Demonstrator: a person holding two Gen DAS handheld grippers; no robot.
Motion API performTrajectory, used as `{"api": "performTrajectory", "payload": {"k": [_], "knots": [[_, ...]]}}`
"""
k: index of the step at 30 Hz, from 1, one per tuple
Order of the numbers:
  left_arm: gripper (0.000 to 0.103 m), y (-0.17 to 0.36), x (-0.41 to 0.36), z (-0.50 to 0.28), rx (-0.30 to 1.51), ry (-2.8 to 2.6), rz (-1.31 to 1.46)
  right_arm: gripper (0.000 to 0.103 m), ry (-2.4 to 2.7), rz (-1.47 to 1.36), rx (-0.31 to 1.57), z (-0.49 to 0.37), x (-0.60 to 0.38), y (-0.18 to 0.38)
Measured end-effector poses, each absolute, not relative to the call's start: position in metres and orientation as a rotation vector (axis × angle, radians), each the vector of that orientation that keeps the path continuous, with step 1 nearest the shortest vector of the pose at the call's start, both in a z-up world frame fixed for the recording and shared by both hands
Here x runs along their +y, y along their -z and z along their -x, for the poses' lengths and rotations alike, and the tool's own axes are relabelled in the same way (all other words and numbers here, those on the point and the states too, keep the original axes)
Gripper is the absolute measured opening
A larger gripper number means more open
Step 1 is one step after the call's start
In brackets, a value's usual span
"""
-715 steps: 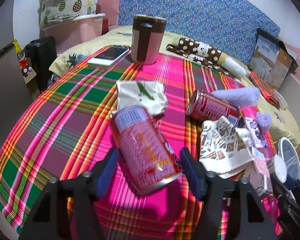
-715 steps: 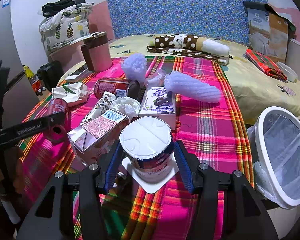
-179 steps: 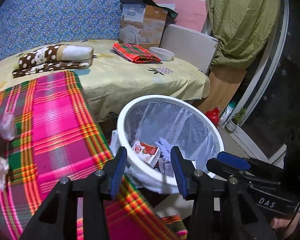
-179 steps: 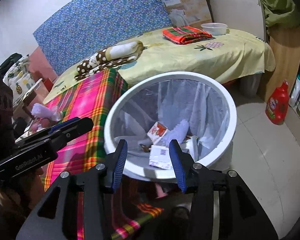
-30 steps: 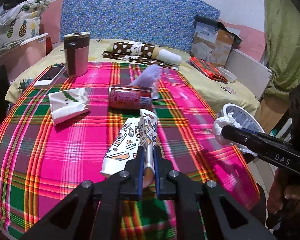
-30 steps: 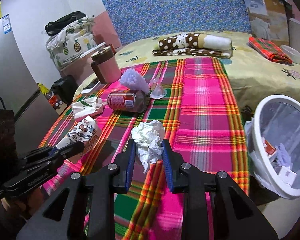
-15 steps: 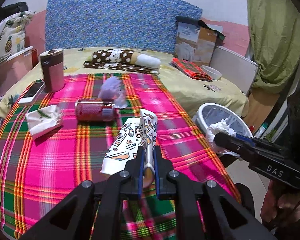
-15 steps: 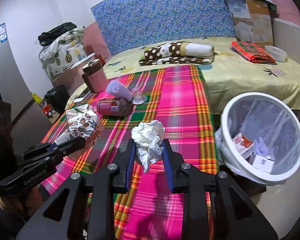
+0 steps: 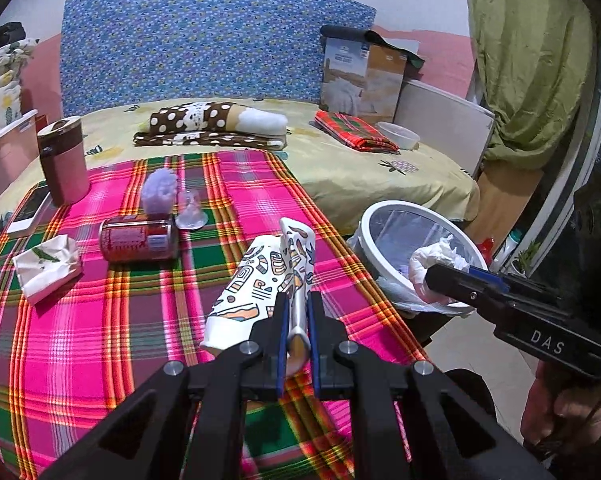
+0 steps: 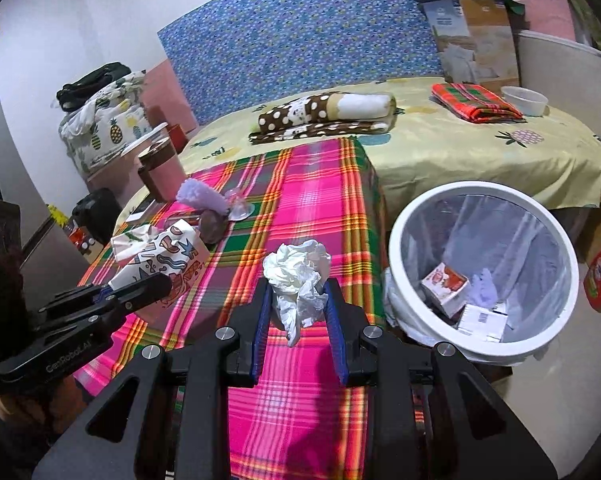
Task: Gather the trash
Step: 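Carry the paper cup and crumpled tissue over the white trash bin with both tools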
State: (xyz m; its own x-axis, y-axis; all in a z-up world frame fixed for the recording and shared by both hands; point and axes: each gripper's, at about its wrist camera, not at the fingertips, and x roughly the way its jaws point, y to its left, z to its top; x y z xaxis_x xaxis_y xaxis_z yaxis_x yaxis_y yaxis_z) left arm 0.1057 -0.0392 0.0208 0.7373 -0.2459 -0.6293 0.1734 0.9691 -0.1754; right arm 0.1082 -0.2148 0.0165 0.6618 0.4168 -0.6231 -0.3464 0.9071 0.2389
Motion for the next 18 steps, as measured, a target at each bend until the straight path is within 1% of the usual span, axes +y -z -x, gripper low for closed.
{"api": "performTrajectory", "payload": {"k": [18], "knots": [[0.009,-0.016,-0.082,-0.125,0.736,0.309,0.068,0.029,-0.365,-0.147,0.74,-0.116,-0.252,-0.011]]}}
